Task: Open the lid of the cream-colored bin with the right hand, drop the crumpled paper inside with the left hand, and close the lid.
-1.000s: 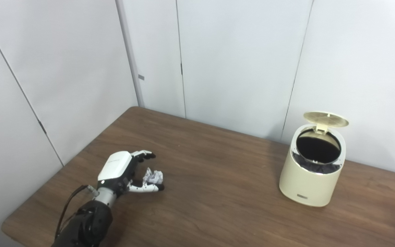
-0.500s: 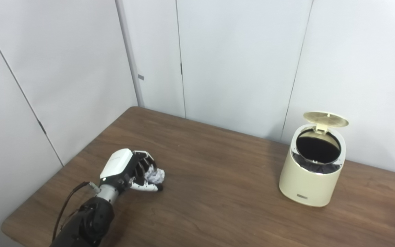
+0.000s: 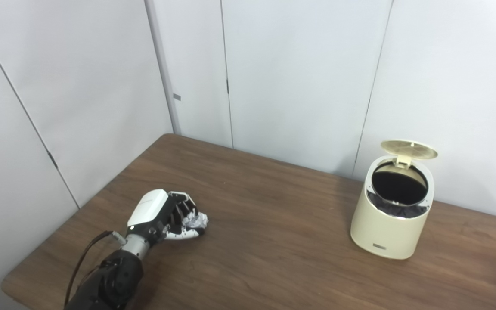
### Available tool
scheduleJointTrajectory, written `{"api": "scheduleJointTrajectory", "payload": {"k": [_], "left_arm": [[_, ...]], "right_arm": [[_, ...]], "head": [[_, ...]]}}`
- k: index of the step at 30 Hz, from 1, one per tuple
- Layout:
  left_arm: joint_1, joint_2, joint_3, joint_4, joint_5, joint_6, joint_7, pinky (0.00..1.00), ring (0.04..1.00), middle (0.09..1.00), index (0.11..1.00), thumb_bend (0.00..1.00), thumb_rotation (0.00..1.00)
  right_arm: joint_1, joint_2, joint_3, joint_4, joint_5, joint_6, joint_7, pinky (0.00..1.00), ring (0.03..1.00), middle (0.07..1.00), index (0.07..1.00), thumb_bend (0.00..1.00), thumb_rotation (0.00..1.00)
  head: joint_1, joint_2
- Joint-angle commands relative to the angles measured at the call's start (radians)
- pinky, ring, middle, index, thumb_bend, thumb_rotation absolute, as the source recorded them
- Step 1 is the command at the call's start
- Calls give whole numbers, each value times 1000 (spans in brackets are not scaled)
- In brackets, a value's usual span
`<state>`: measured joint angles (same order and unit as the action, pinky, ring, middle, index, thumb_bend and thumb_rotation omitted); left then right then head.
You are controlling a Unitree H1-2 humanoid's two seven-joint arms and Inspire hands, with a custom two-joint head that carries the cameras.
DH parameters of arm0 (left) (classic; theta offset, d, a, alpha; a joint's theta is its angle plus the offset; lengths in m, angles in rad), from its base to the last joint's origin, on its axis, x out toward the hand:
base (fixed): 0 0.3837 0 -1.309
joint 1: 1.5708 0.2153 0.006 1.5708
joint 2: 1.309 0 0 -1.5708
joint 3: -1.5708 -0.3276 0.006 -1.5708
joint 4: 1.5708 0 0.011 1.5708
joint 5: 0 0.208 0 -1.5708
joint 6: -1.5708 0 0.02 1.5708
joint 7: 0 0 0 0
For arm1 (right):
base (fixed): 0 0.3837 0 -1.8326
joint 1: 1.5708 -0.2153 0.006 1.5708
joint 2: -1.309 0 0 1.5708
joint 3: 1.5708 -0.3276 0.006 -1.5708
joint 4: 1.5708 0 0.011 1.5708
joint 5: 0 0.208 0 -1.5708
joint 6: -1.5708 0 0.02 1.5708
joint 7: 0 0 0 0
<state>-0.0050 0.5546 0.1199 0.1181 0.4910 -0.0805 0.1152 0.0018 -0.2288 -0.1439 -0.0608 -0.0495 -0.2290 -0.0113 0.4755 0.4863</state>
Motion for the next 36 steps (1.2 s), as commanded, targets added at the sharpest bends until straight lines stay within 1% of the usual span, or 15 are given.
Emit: {"api": "scheduleJointTrajectory", "payload": {"k": [1,4,7,11,19,22,26,29,31,32,33,35,36], "left_arm": [[6,2,-6,5,-15,-32,4,222,422,477,494,502,0],[2,1,-4,9,-26,-57,15,186,428,474,492,502,0],[-1,-1,0,1,-36,-59,16,152,434,476,486,501,0],[-9,-2,0,-15,-35,-84,26,141,434,476,486,501,0],[-46,-18,-1,-153,-16,-59,-6,151,434,481,482,502,0],[-69,-19,-3,-196,-24,-66,-28,150,433,480,484,501,0],[-109,-16,-9,-206,-31,-102,-46,160,432,478,485,501,0],[-135,-15,-14,-183,-35,-140,-48,165,434,479,484,502,0],[-158,-16,-23,-178,-28,-162,-49,171,433,478,485,502,0],[-170,-18,-28,-178,-29,-168,-54,168,434,478,484,502,0],[-184,-22,-36,-192,-29,-166,-64,167,434,478,484,502,0],[-211,-30,-49,-215,-26,-149,-86,154,433,478,485,502,0],[-224,-35,-56,-229,-26,-139,-98,152,432,478,485,502,0]], "right_arm": [[-15,-3,-7,-41,7,-9,-3,455,697,724,721,1000,850],[-15,-2,-5,-41,11,-8,0,465,697,729,724,1000,845],[-17,0,-4,-36,1,-13,-4,478,712,735,734,1000,851],[-19,4,-2,-35,-9,-17,-7,488,714,738,741,1000,855],[-22,16,5,-24,-28,-33,-13,511,728,755,757,1000,864],[-21,23,6,-29,-42,-16,-16,525,742,764,764,1000,873],[-27,34,12,-19,-59,-20,-21,552,753,778,782,1000,880],[-27,42,17,-21,-67,-19,-27,595,778,789,797,1000,879],[-28,46,21,-17,-76,-34,-32,613,785,793,804,1000,877],[-28,49,24,-17,-82,-39,-35,626,789,796,810,990,876],[-26,47,30,-17,-65,-46,-24,635,794,799,815,979,876],[-23,48,39,-18,-28,-52,-7,762,860,840,865,874,841],[-22,51,42,-19,-15,-51,-3,788,872,848,874,834,822]], "head": [[-1,0],[-3,-2],[-7,-3],[-15,-5],[-36,-13],[-52,-17],[-85,-24],[-110,-26],[-122,-26],[-134,-28],[-139,-29],[-163,-32],[-175,-33]]}}
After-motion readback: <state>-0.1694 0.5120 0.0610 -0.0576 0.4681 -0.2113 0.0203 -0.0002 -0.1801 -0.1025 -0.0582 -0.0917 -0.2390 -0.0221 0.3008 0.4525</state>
